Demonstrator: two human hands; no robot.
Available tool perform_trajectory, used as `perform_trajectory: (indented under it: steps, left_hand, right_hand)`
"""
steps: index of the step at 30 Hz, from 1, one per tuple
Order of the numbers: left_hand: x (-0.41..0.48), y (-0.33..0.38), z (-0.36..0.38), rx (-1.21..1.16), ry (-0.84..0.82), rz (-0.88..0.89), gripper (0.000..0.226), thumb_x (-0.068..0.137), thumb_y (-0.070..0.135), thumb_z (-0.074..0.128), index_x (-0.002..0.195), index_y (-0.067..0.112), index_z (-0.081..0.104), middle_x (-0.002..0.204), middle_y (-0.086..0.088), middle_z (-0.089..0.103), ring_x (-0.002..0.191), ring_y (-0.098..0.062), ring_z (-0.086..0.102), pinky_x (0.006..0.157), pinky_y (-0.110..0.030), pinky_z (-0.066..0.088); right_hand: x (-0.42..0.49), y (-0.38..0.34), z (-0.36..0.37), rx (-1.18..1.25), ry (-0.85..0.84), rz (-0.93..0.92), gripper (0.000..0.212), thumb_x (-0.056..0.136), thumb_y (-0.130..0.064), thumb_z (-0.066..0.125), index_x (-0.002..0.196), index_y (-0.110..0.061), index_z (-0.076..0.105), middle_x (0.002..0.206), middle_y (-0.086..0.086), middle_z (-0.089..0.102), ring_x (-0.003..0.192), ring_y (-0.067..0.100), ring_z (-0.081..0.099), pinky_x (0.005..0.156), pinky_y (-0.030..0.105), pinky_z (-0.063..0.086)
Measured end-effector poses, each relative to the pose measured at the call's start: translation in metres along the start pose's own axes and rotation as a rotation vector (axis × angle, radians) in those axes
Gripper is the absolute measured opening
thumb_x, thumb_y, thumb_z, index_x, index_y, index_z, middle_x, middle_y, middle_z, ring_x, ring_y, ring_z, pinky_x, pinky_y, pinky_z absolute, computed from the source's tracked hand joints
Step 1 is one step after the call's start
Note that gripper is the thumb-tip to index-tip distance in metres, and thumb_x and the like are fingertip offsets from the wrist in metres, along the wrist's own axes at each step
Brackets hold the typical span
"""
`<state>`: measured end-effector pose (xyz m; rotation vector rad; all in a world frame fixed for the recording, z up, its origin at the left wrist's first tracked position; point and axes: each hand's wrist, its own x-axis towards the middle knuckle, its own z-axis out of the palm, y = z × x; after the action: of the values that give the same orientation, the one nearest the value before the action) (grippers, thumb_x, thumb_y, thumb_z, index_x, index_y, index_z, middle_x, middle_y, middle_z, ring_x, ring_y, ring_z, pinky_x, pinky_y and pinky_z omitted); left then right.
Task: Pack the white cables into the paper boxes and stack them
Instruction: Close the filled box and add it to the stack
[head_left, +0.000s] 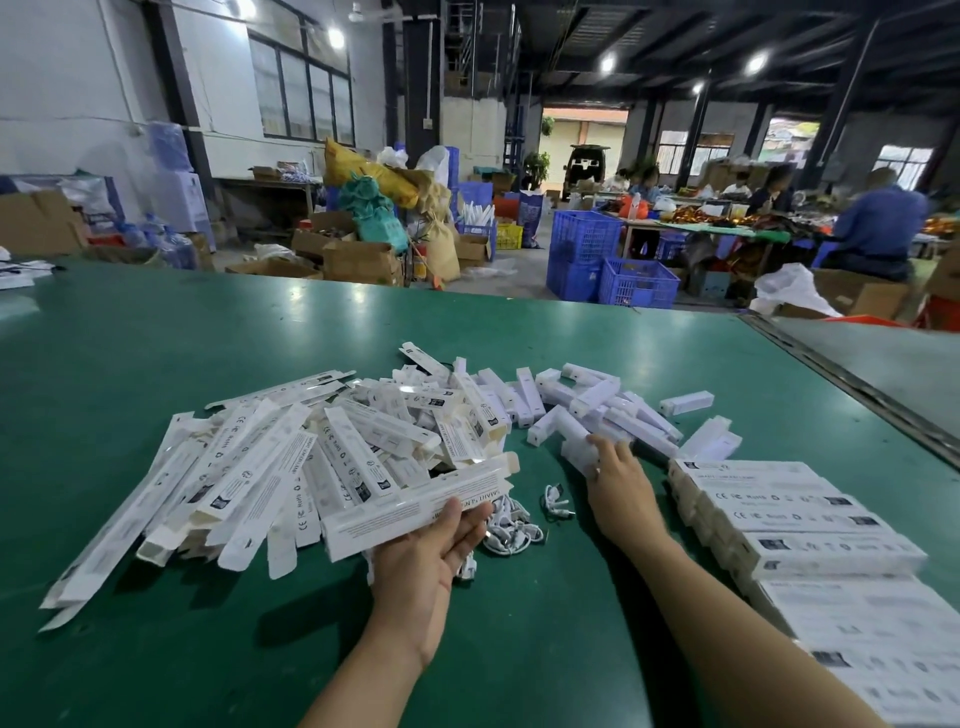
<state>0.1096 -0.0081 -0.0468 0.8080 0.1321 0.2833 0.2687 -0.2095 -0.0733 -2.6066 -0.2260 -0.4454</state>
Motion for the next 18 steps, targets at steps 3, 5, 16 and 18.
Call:
perform_trajectory:
  steps: [3,5,16,18]
  left_hand:
    - [0.001,-0.001,0.000,0.004,0.011,0.003,0.034,0.077,0.011,0.067,0.110,0.003,0.066,0.101,-0.019,0.075,0.091,-0.032,0.075,0.068,-0.028,0.060]
    - [0.001,0.000,0.000,0.011,0.013,0.007,0.035,0.077,0.012,0.068,0.111,0.003,0.066,0.104,-0.019,0.075,0.092,-0.032,0.075,0.069,-0.028,0.060]
    - [-0.002,0.000,0.003,0.040,0.041,0.031,0.016,0.084,0.011,0.064,0.074,0.017,0.075,0.082,-0.007,0.075,0.081,-0.024,0.075,0.061,-0.024,0.058]
    - [-0.003,0.001,0.003,0.020,0.046,0.042,0.008,0.080,0.014,0.065,0.088,0.012,0.067,0.081,-0.007,0.075,0.079,-0.023,0.075,0.059,-0.024,0.058]
  right_hand:
    - [-0.015,-0.003,-0.006,0.130,-0.021,0.030,0.059,0.094,-0.009,0.052,0.147,-0.018,0.031,0.126,0.013,0.055,0.113,0.033,0.052,0.086,0.038,0.041]
    - [-0.029,-0.005,-0.012,0.213,-0.012,0.048,0.066,0.092,-0.012,0.058,0.149,-0.019,0.026,0.109,0.008,0.062,0.094,0.027,0.056,0.076,0.033,0.040]
    - [-0.115,-0.024,-0.051,0.653,0.092,0.327,0.057,0.082,-0.015,0.066,0.130,-0.032,0.040,0.073,-0.003,0.067,0.063,0.006,0.061,0.058,0.021,0.043]
    - [-0.121,-0.030,-0.054,0.761,0.067,0.331,0.050,0.083,-0.012,0.068,0.122,-0.032,0.043,0.075,-0.004,0.070,0.060,0.010,0.062,0.062,0.027,0.047]
